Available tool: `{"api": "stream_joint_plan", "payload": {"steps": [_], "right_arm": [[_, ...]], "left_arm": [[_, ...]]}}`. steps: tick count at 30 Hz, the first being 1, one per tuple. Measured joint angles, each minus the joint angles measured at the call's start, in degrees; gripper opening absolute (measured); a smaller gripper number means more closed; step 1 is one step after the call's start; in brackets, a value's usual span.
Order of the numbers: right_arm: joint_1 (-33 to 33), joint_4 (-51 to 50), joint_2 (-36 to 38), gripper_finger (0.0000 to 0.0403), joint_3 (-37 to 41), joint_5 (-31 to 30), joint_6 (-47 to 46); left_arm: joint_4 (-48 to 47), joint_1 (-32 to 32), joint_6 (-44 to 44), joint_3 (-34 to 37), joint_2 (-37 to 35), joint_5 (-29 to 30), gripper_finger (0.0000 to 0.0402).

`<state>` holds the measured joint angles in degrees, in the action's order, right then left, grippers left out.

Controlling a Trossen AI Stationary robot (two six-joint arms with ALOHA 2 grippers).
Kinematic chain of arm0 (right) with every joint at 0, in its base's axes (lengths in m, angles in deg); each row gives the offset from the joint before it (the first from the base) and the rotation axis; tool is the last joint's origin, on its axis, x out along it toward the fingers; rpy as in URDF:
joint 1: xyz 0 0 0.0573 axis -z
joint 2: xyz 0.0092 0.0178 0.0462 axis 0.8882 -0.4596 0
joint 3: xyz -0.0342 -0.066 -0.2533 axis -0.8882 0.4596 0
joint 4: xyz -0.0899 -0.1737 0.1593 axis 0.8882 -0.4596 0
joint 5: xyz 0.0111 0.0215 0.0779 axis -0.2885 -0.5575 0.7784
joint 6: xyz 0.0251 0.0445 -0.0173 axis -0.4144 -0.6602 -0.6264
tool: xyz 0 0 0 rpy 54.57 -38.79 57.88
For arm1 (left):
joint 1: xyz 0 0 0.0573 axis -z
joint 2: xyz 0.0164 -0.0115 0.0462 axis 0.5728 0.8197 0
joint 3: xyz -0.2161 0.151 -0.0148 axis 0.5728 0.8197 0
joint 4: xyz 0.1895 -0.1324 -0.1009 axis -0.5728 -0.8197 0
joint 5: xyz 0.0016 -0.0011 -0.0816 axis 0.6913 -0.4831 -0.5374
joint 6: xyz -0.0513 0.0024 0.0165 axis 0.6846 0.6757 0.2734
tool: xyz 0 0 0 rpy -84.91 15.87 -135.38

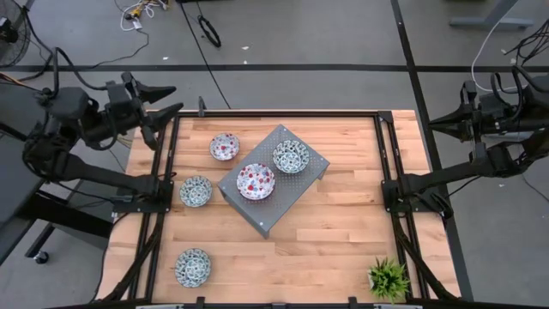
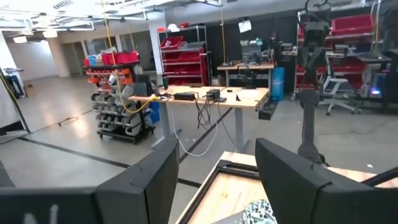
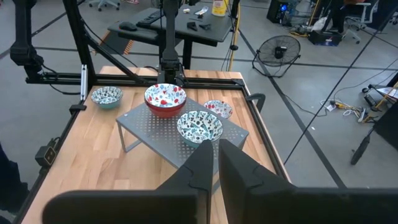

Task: Pick & Place Mini bowls
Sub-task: Stack the bottom blue patterned bowl on top of the blue patterned bowl on the shelf

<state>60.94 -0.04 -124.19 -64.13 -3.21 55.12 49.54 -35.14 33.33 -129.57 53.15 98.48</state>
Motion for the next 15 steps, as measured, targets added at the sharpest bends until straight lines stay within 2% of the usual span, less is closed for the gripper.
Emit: {"api": "stream_joint_plan", "payload": {"steps": [9,15], "right_arm": [[0.0,0.0,0.0,0.0027,0.0,0.0,0.0],[0.0,0.0,0.0,0.0027,0.0,0.0,0.0]], "left_arm": [[2.7,-4.0,-1.6,0.0,2.4,-0.4,0.0216],[2.7,-10.1,-1.5,0.0,4.2,-5.7,0.0216]]}}
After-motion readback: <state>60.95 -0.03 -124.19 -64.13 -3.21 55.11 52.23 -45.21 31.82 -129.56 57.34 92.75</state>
